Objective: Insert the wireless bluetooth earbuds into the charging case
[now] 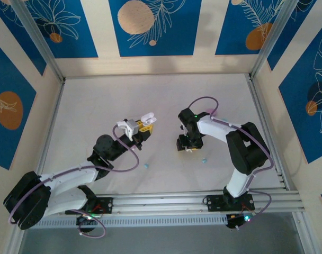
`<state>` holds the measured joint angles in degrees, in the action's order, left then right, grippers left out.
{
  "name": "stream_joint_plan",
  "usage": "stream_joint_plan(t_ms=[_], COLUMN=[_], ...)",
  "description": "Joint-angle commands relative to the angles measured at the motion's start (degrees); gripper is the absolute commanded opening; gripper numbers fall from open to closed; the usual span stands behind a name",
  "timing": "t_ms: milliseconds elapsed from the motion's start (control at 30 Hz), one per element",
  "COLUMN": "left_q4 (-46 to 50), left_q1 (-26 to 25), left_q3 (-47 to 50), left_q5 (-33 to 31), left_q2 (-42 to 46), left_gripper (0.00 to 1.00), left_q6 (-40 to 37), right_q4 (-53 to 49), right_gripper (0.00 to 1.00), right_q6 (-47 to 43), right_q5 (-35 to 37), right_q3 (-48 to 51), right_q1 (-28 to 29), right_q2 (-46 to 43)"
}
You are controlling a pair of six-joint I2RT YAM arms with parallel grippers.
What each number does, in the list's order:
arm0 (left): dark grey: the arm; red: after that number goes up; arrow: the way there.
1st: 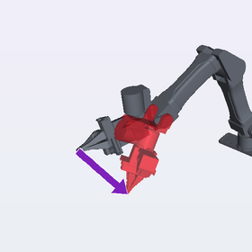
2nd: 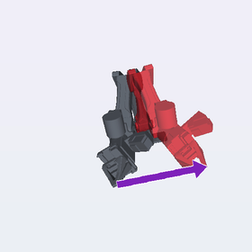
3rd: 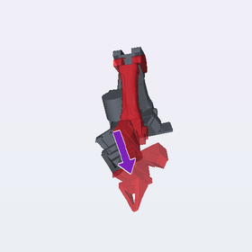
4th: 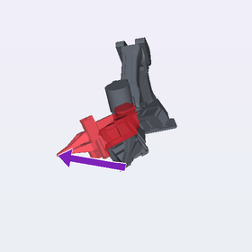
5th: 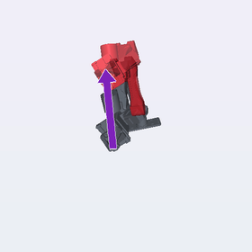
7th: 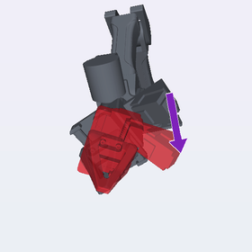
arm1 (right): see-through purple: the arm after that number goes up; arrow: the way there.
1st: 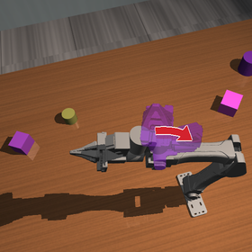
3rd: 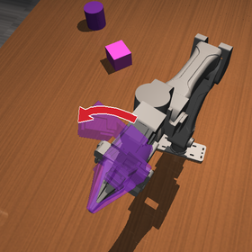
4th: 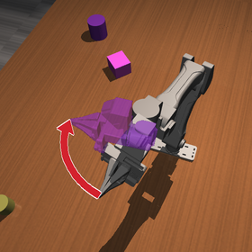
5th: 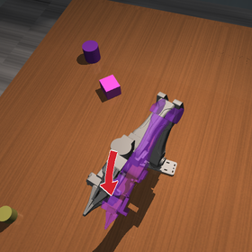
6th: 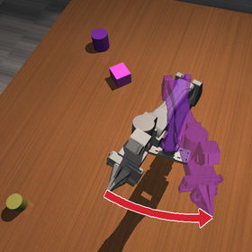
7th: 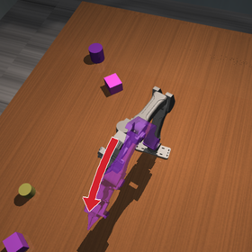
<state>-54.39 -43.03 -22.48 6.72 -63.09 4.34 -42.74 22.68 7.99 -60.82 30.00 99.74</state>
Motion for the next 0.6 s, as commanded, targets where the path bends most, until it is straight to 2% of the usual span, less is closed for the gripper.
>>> stream_joint_plan(t_ms=[0, 567], left_q4=[-1.8, -1.3], left_q1=[-0.3, -0.3], left_q3=[-1.6, -1.3], left_q5=[-0.4, -0.5], left_q2=[0.2, 0.7], left_gripper=[0.0, 0.0], left_q6=[-0.2, -0.2], right_q4=[-0.2, -4.4], right_gripper=[0.59, 0.55], right_q6=[-0.9, 0.8], right_q5=[1.0, 0.7], right_q3=[-1.5, -1.2], right_q1=[0.6, 3.8], right_q2=[1.1, 1.0])
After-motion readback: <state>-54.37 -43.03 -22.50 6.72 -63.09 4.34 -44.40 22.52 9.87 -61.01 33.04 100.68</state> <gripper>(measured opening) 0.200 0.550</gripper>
